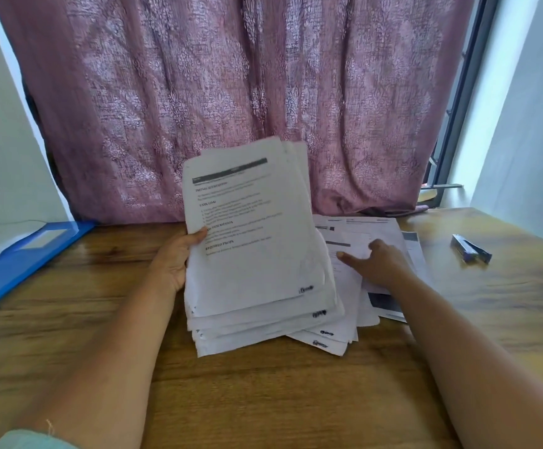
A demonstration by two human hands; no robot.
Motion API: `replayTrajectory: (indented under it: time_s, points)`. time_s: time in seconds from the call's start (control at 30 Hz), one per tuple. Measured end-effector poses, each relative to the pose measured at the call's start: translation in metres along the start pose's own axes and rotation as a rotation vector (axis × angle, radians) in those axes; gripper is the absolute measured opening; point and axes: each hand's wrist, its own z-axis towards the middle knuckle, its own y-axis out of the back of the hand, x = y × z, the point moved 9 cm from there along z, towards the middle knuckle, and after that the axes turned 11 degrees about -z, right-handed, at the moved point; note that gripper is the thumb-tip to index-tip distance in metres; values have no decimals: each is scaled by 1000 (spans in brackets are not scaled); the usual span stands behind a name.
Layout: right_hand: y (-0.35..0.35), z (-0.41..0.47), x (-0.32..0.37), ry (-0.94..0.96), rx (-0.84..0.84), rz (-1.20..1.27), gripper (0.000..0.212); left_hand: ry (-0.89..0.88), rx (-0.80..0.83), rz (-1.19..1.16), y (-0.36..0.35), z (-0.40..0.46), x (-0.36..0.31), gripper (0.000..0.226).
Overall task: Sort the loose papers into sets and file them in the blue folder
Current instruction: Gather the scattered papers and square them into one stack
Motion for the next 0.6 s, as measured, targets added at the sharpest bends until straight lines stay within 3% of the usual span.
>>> replayTrajectory:
  time_s: [0.07,0.17,0.3,0.47,0.6]
  points:
    - [-7,-3,4,25,38,2,92,-1,-3,1,5,1,-2,32]
    - [-9,-2,8,57,19,58,91,109,-26,9,14,-2,7,24]
    - [-13,10,-13,-106,16,356,86,157,-50,-26,21,-3,14,21]
    - [-14,15,-21,-145,22,469,26,97,-42,-122,29,-2,6,40]
    - [-4,21,-14,-22,-80,569,14,55,-65,-115,37,-1,1,22]
